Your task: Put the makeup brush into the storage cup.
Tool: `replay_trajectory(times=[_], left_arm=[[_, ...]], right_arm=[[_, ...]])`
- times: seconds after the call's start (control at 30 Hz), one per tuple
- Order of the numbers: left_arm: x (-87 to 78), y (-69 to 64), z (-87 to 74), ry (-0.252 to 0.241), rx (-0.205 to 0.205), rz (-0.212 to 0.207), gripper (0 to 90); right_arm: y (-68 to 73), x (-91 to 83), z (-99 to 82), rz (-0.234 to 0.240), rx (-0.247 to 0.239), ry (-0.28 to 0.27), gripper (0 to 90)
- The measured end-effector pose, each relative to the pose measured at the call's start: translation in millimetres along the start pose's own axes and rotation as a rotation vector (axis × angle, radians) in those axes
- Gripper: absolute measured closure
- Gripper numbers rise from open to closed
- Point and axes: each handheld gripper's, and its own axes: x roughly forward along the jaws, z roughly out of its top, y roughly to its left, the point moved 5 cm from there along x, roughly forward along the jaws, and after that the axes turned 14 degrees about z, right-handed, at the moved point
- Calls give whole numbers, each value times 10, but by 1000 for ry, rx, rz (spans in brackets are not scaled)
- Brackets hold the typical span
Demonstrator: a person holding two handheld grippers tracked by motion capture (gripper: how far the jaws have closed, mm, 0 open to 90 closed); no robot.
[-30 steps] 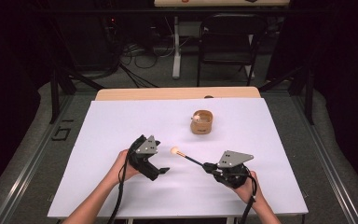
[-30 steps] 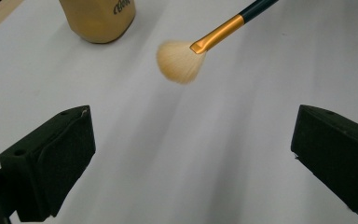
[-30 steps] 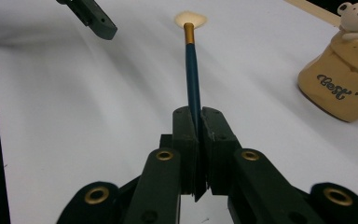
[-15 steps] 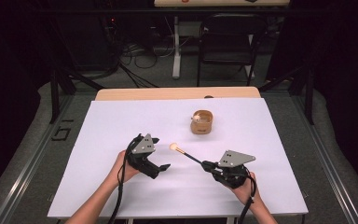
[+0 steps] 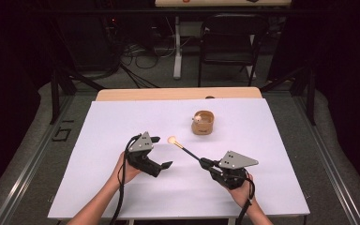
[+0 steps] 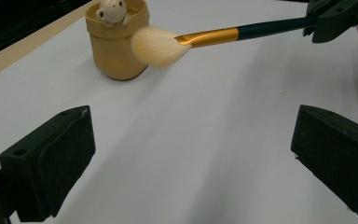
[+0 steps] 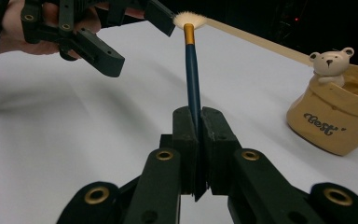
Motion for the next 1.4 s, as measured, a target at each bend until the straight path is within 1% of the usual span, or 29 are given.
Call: replay_trajectory(times=[0.1, 0.23, 0.3, 0.5, 0.6, 0.77, 0.9, 0.93, 1.03, 1.07, 1.17, 1.27, 1.4], left_arm=[[4, -2, 1, -4, -24, -14, 0], [10, -5, 4, -6, -36, -17, 0], [16, -17, 7, -6, -42, -25, 0], [30, -40, 34, -11, -63, -24, 5], [31, -44, 54, -22, -76, -28, 28], [34, -68, 85, -22, -88, -39, 62], [44, -99, 111, -27, -93, -51, 91], [44, -103, 117, -26, -87, -53, 98], [48, -123, 136, -38, -94, -59, 139], [51, -126, 140, -37, -95, -58, 150], [57, -131, 146, -41, -107, -64, 170], [63, -134, 150, -48, -128, -80, 191], [70, -136, 150, -50, -137, -83, 231]], right_arm=[[11, 16, 11, -5, -5, -8, 850], [27, 30, 29, -8, -10, -21, 850], [32, 35, 40, -14, -12, -30, 850], [52, 77, 67, -23, -17, -49, 850], [62, 92, 76, -27, -19, -50, 850], [77, 128, 93, -33, -21, -63, 850], [95, 144, 101, -39, -25, -65, 850], [100, 150, 101, -39, -24, -67, 850], [105, 169, 93, -41, -17, -65, 850], [103, 175, 91, -43, -21, -65, 850], [111, 186, 86, -45, -15, -63, 850], [112, 195, 79, -47, -16, -63, 849], [114, 217, 63, -46, -10, -56, 849]])
